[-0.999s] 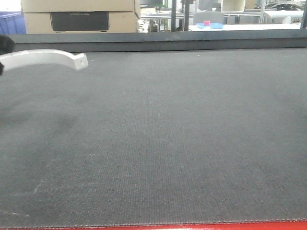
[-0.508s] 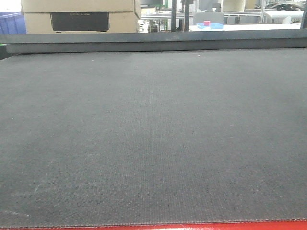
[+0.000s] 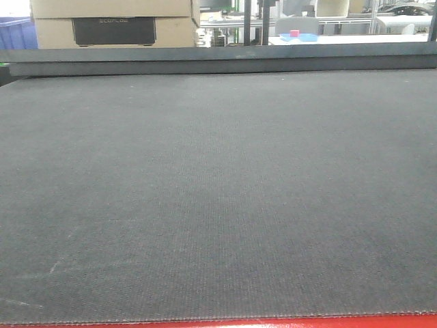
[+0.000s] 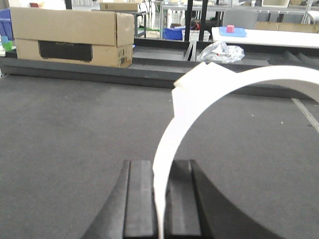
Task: Grab PVC pipe and place in blue bin
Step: 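Lift the white curved clamp off the table with both grippers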
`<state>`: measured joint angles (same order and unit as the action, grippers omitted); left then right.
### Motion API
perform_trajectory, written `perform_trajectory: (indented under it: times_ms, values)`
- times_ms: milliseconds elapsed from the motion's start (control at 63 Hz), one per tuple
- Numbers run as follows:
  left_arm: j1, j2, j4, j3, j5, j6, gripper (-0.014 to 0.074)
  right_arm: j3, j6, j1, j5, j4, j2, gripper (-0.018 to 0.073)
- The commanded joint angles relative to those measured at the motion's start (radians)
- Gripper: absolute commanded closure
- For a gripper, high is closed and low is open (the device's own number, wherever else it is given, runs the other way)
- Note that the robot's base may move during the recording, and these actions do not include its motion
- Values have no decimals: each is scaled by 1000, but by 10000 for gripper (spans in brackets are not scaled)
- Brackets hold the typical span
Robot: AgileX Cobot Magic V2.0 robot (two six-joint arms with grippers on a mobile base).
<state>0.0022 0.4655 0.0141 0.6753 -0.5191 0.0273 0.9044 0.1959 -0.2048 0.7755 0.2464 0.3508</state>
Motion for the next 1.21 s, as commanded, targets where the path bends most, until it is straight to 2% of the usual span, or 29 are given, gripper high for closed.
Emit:
perform_trajectory:
  times_ms: [0, 127, 1190]
  values:
    - [18, -28, 5, -2, -10, -12, 707, -3, 6, -2, -26, -1, -6, 727]
    - [36, -40, 2, -2, -25, -12, 707, -3, 6, -2, -26, -1, -6, 727]
    - [36, -40, 2, -2, -39, -12, 707, -3, 6, -2, -24, -1, -6, 727]
